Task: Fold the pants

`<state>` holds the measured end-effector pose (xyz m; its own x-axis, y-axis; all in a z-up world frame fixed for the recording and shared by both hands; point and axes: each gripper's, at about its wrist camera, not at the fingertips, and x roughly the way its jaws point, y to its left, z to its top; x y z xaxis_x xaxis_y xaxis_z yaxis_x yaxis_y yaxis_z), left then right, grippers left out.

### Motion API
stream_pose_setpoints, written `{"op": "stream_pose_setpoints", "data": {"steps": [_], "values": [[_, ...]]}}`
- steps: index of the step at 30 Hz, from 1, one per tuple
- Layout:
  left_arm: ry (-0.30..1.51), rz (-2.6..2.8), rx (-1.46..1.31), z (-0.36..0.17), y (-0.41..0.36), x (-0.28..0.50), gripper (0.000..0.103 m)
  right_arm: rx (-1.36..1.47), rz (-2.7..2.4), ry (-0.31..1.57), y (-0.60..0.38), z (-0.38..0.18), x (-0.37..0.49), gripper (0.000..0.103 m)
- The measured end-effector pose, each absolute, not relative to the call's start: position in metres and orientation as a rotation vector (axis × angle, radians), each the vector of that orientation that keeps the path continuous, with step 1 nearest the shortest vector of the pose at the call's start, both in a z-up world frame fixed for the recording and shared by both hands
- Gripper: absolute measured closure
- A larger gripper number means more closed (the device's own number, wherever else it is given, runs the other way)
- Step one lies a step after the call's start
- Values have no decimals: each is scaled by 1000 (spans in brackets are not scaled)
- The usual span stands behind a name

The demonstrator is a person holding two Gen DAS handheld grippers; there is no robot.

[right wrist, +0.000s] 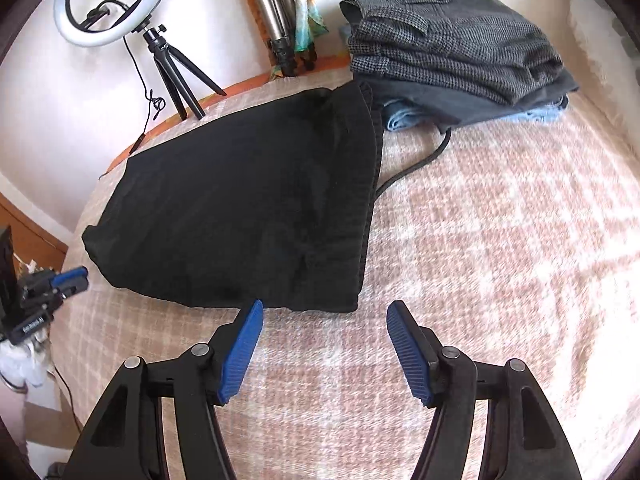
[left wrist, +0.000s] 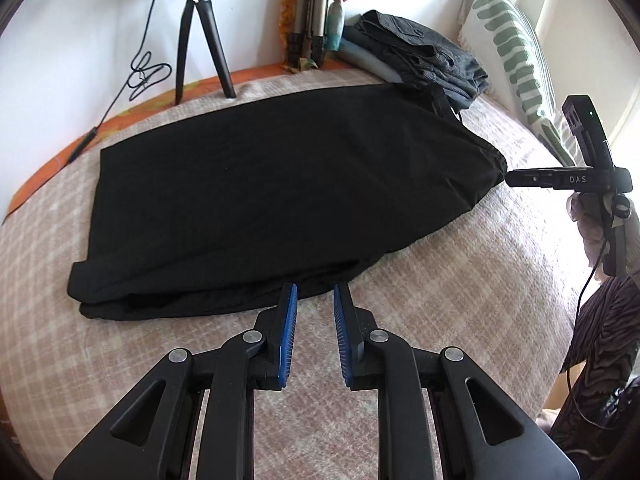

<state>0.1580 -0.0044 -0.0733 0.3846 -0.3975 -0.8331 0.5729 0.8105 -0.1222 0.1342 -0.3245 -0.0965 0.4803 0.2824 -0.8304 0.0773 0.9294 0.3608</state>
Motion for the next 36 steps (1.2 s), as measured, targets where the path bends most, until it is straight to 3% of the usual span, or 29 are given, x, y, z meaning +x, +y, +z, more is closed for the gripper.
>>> {"op": "stream_pose_setpoints", "data": {"steps": [4,8,12,18,19,20,21,22,23,24,27,36], "values": [[1022,-632,200,-83,-18,163,84,475,133,1065,-326,-110,138,36],[1016,-639,217,-88,-32,166,64,532,138,1037,-326,-113,147,36],[996,-660,234,-88,-44,166,58,597,122,1017,-331,-113,150,38],[996,-666,244,-101,-59,173,57,667,104,996,-334,-114,150,39],[985,-669,228,-100,-57,173,58,654,101,996,-332,-113,150,39],[979,-671,211,-100,-55,172,64,638,96,993,-331,-113,151,40],[977,-672,200,-100,-53,172,80,627,89,990,-329,-112,153,43],[971,-671,203,-100,-51,171,87,622,81,989,-329,-113,154,46],[957,-666,217,-99,-50,169,93,623,74,988,-328,-114,156,55],[943,-676,225,-98,-50,167,95,627,72,988,-330,-114,157,66],[924,-696,273,-98,-49,156,97,638,62,966,-331,-113,161,72],[948,-713,279,-78,-30,138,95,610,45,939,-330,-109,151,74]]}}
